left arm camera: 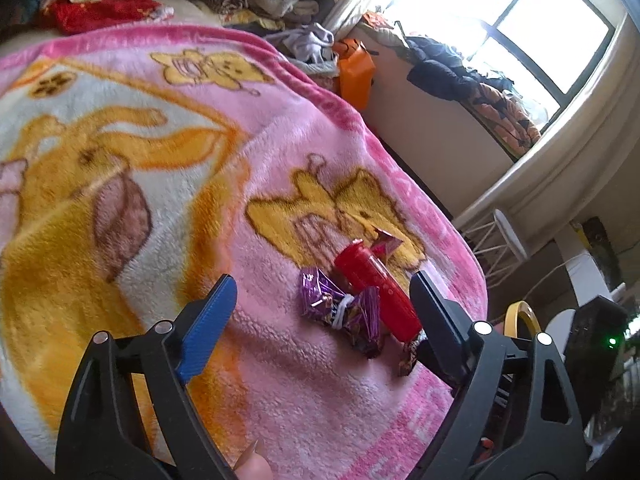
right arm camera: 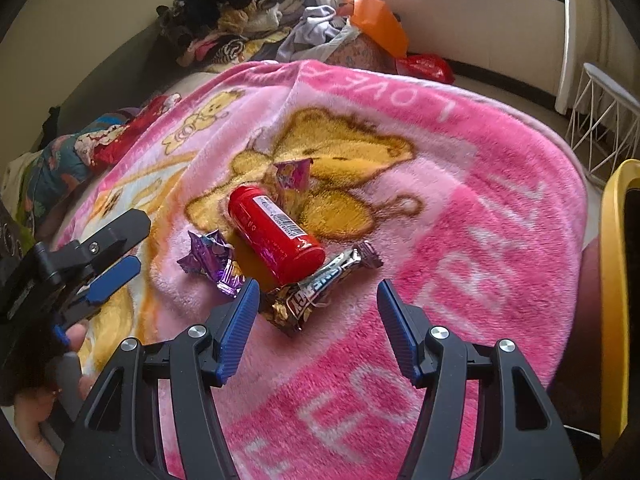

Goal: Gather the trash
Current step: 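Grasp the chocolate bar wrapper with the right tool while the left tool grasps the purple wrapper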

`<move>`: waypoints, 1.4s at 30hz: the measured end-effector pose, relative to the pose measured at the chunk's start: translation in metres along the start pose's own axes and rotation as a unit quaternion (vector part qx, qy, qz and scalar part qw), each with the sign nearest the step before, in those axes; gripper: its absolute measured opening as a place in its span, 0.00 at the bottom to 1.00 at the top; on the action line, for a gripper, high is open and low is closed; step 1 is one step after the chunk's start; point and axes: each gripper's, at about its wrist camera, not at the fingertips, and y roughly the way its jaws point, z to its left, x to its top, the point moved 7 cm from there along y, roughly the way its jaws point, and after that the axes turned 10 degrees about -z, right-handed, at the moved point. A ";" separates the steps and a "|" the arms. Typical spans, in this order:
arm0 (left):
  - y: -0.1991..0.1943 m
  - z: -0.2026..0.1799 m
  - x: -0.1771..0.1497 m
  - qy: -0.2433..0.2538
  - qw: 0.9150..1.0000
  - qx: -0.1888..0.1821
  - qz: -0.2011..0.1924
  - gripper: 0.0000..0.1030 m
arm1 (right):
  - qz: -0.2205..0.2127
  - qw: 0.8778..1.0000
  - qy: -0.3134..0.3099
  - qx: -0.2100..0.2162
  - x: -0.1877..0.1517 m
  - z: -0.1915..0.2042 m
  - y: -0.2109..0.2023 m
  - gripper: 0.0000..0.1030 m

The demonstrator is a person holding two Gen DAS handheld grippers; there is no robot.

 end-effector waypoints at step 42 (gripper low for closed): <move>0.033 -0.018 -0.039 0.024 0.998 -0.015 0.060 0.16 | -0.005 0.997 0.065 0.029 -0.010 -0.030 -0.033 0.16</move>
